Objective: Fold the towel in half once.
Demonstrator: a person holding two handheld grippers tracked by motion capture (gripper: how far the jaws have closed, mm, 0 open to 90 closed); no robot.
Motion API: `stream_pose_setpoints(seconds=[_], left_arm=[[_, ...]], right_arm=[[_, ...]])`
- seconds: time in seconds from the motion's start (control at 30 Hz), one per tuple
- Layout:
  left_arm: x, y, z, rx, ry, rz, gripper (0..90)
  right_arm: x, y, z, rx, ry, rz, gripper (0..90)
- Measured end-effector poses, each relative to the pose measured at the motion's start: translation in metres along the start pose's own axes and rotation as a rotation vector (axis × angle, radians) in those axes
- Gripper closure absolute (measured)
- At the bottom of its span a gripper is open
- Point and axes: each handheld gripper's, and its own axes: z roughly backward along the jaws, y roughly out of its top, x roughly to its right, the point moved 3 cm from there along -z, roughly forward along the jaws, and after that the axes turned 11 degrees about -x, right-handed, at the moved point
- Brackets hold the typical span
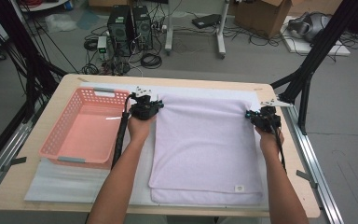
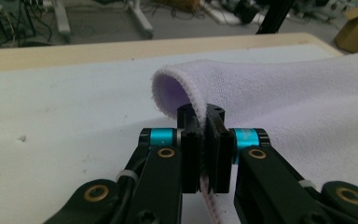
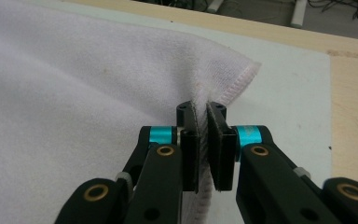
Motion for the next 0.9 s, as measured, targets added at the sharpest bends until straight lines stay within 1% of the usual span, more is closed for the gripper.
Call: stream_pose_setpoints(seconds=[0.03, 0.07, 0.1, 0.13, 0.17, 0.2, 0.23, 0.27, 0.3, 0.33, 0.37, 0.43, 0.47, 0.53, 0.57, 0.6, 0.63, 0.67, 0.73, 0.77, 0.83, 0.9], left_arm=[[-0.001, 0.0, -0.001, 0.004, 0.003, -0.001, 85.4], [-0.001, 0.0, -0.003, 0.003, 0.002, 0.008, 85.3], [-0.001, -0.002, -0.005, -0.004, -0.001, 0.018, 84.5], [-0.001, -0.004, -0.007, -0.019, -0.001, 0.018, 82.5], [0.0, -0.006, -0.009, -0.036, -0.007, 0.027, 75.0], [0.001, -0.009, -0.01, -0.043, -0.029, 0.042, 66.6], [0.003, -0.013, -0.009, -0.042, -0.04, 0.037, 64.5], [0.006, -0.016, -0.008, -0.039, -0.042, 0.031, 60.7], [0.008, -0.019, -0.008, -0.056, -0.059, 0.033, 57.1], [0.011, -0.021, -0.008, -0.079, -0.075, 0.026, 53.3], [0.014, -0.023, -0.007, -0.091, -0.087, 0.015, 49.4], [0.021, -0.026, -0.001, -0.037, -0.088, -0.006, 48.4], [0.024, -0.028, 0.001, -0.027, -0.092, -0.012, 48.3], [0.027, -0.031, 0.004, -0.052, -0.114, -0.018, 45.6], [0.028, -0.034, 0.007, -0.04, -0.122, -0.019, 44.1], [0.029, -0.036, 0.01, -0.03, -0.124, -0.016, 44.6], [0.03, -0.039, 0.013, -0.025, -0.132, -0.013, 44.4], [0.031, -0.042, 0.016, -0.028, -0.136, -0.015, 44.4], [0.034, -0.05, 0.023, -0.012, -0.151, -0.009, 44.1], [0.036, -0.053, 0.027, -0.024, -0.159, -0.013, 43.8], [0.041, -0.06, 0.036, -0.006, -0.164, -0.033, 42.3], [0.045, -0.066, 0.045, 0.01, -0.178, -0.047, 42.3]], right_arm=[[0.0, 0.002, -0.003, 0.006, -0.007, 0.0, 84.7], [-0.001, 0.003, -0.005, 0.009, -0.011, -0.005, 84.6], [-0.001, 0.004, -0.009, 0.005, -0.015, -0.014, 84.1], [-0.001, 0.003, -0.012, 0.0, -0.023, -0.015, 82.5], [-0.002, 0.003, -0.014, -0.004, -0.024, -0.025, 77.6], [-0.002, 0.002, -0.016, -0.016, -0.016, -0.04, 72.6], [-0.001, 0.0, -0.016, -0.022, -0.008, -0.049, 70.1], [0.0, 0.0, -0.016, -0.028, 0.0, -0.051, 67.6], [0.0, -0.001, -0.014, -0.032, 0.015, -0.057, 65.9], [0.0, -0.001, -0.012, -0.034, 0.03, -0.058, 63.7], [0.0, -0.002, -0.009, -0.035, 0.029, -0.055, 61.3], [0.0, -0.003, -0.001, -0.035, 0.045, -0.062, 56.7], [0.0, -0.004, 0.003, -0.035, 0.053, -0.068, 55.6], [-0.001, -0.009, 0.011, -0.027, 0.063, -0.062, 55.4], [-0.001, -0.012, 0.015, -0.035, 0.066, -0.053, 55.4], [-0.002, -0.015, 0.019, -0.047, 0.063, -0.043, 55.3], [-0.002, -0.019, 0.022, -0.068, 0.068, -0.038, 53.5], [-0.003, -0.021, 0.026, -0.076, 0.072, -0.037, 53.2], [-0.007, -0.027, 0.037, -0.055, 0.065, -0.012, 53.5], [-0.009, -0.031, 0.042, -0.053, 0.074, -0.01, 52.7], [-0.014, -0.039, 0.05, -0.054, 0.083, 0.001, 50.2], [-0.019, -0.048, 0.059, -0.054, 0.095, 0.018, 48.7]])
